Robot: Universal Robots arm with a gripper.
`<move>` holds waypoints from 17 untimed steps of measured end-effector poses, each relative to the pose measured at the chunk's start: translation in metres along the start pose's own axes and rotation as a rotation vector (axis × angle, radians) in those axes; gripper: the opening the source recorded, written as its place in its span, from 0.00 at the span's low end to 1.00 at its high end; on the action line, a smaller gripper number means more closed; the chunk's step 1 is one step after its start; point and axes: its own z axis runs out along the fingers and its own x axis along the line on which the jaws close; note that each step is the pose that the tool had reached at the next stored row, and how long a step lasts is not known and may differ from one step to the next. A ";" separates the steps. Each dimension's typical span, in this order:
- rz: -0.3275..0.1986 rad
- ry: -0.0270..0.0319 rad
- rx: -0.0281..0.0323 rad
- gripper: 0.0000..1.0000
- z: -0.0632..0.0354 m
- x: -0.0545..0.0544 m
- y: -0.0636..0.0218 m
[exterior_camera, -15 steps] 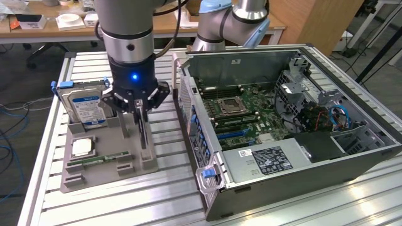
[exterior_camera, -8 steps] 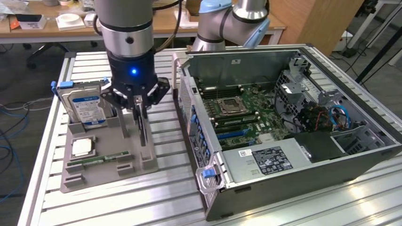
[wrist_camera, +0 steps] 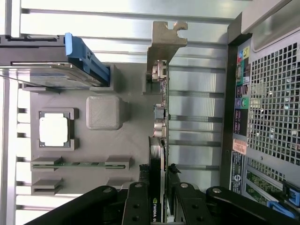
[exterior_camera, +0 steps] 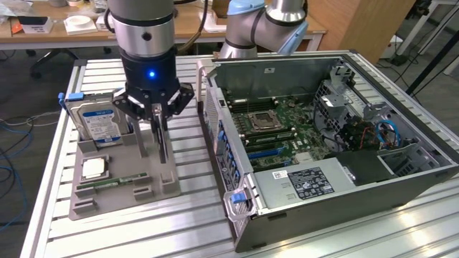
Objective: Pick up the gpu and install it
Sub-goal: 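Pick up the gpu and move the gpu toward the slot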
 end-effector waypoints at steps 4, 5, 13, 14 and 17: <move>0.000 -0.0001 -0.0001 0.26 -0.0066 0.000 0.0003; 0.000 0.0000 0.0000 0.26 -0.0079 0.000 0.0004; 0.000 0.0000 0.0000 0.26 -0.0090 0.000 0.0004; 0.000 0.0000 0.0000 0.26 -0.0090 0.000 0.0004; 0.000 0.0000 0.0000 0.26 -0.0094 0.000 0.0004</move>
